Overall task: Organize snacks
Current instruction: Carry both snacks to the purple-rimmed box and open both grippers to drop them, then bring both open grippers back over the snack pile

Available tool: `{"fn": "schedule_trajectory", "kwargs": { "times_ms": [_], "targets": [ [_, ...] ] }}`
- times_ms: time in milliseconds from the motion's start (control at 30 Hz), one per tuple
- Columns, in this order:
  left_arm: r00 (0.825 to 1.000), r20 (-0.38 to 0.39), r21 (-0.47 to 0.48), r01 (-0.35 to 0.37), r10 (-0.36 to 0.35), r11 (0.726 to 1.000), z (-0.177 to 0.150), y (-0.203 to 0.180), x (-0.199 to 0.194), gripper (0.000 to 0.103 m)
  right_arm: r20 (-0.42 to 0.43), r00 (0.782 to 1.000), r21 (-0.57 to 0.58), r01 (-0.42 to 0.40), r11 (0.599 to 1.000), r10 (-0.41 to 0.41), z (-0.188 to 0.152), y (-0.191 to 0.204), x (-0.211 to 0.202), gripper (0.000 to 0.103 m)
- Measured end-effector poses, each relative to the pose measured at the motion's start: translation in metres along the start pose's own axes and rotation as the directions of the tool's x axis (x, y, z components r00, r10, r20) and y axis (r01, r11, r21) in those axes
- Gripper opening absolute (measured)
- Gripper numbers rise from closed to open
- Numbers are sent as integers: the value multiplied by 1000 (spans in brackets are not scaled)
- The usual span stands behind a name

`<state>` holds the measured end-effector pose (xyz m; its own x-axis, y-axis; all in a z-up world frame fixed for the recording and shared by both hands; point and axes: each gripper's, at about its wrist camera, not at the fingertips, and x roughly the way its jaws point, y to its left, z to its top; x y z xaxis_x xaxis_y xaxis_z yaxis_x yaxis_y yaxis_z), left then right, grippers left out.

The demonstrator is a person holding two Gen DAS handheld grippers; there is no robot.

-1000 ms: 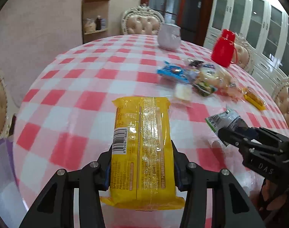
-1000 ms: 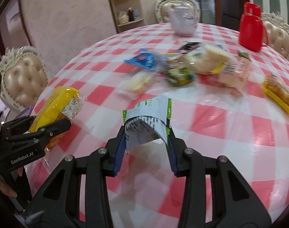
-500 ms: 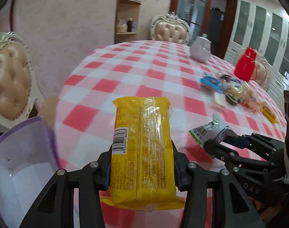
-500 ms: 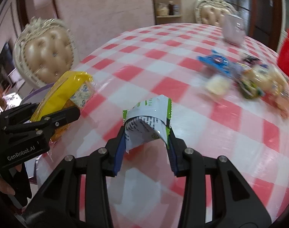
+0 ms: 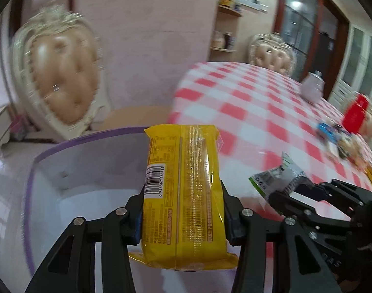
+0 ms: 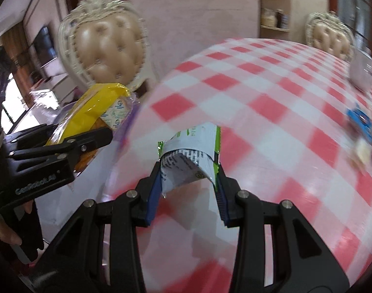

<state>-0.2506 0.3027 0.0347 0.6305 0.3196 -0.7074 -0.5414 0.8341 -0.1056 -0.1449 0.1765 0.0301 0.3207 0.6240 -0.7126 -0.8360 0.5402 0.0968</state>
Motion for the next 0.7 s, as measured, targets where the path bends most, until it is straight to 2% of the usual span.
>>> {"fn": "schedule_trajectory", "kwargs": {
  "times_ms": [267, 367, 467, 500, 533, 567, 600, 700],
  "targets": [
    [992, -27, -101, -124, 122, 987, -16, 65, -6, 49, -40, 991, -147, -130, 981, 125, 4, 73, 18, 44],
    [988, -36, -128, -154, 151, 980, -19, 78, -7, 49, -69, 986, -207, -165, 964, 154, -1, 96, 23, 44],
    [981, -14, -138, -194, 194, 971, -17, 82, -12, 50, -86, 983, -251, -180, 951, 164, -5, 110, 26, 45],
    [978, 0, -140, -208, 210, 968, -15, 82, -14, 54, -93, 979, -258, -198, 946, 179, -6, 111, 26, 47],
    [977, 7, -142, -210, 213, 967, -14, 81, -16, 67, -96, 977, -262, -208, 942, 189, -6, 113, 26, 50],
    [977, 15, -143, -209, 214, 967, -13, 80, -16, 74, -96, 977, -260, -210, 942, 191, -5, 113, 26, 57],
    [977, 24, -143, -207, 213, 968, -11, 79, -18, 84, -94, 977, -256, -211, 943, 193, -5, 112, 24, 60],
    [979, 40, -134, -194, 201, 972, -7, 66, -21, 84, -73, 979, -233, -203, 951, 191, -2, 100, 17, 63]
  ]
}}
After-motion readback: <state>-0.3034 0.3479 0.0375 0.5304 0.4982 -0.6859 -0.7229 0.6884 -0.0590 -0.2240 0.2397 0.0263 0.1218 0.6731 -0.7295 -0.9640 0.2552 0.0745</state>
